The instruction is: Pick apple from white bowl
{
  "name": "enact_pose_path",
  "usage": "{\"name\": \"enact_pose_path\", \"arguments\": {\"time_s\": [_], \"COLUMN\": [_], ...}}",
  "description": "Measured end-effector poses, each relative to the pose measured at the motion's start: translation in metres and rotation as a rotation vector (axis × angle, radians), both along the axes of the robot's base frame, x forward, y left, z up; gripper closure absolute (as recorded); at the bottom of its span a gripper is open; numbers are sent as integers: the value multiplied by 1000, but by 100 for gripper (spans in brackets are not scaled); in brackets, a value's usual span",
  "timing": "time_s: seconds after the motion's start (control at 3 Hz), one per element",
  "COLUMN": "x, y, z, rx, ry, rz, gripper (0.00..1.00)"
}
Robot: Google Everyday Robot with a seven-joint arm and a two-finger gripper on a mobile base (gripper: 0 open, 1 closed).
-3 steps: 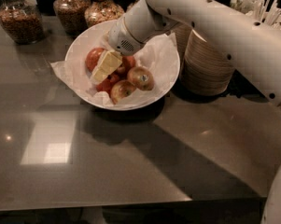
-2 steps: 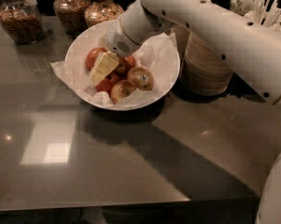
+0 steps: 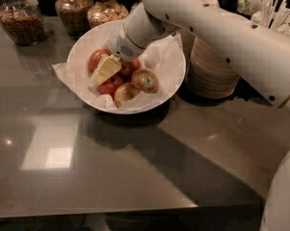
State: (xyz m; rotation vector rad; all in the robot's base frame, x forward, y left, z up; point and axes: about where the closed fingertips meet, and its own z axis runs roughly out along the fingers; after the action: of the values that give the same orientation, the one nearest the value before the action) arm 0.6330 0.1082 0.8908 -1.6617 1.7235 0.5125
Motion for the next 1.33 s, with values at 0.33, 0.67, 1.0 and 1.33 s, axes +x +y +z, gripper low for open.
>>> {"name": "enact_pose_path", "arguments": {"time_s": [0.33, 0.67, 1.0, 1.33], "x": [1, 1, 1, 1], "y": [-1, -2, -2, -2], "z": [-2, -4, -4, -3], "rx": [2, 3, 3, 3], "ry": [6, 11, 11, 11], "rz": [-6, -14, -14, -14], "gripper": [58, 81, 100, 100]}}
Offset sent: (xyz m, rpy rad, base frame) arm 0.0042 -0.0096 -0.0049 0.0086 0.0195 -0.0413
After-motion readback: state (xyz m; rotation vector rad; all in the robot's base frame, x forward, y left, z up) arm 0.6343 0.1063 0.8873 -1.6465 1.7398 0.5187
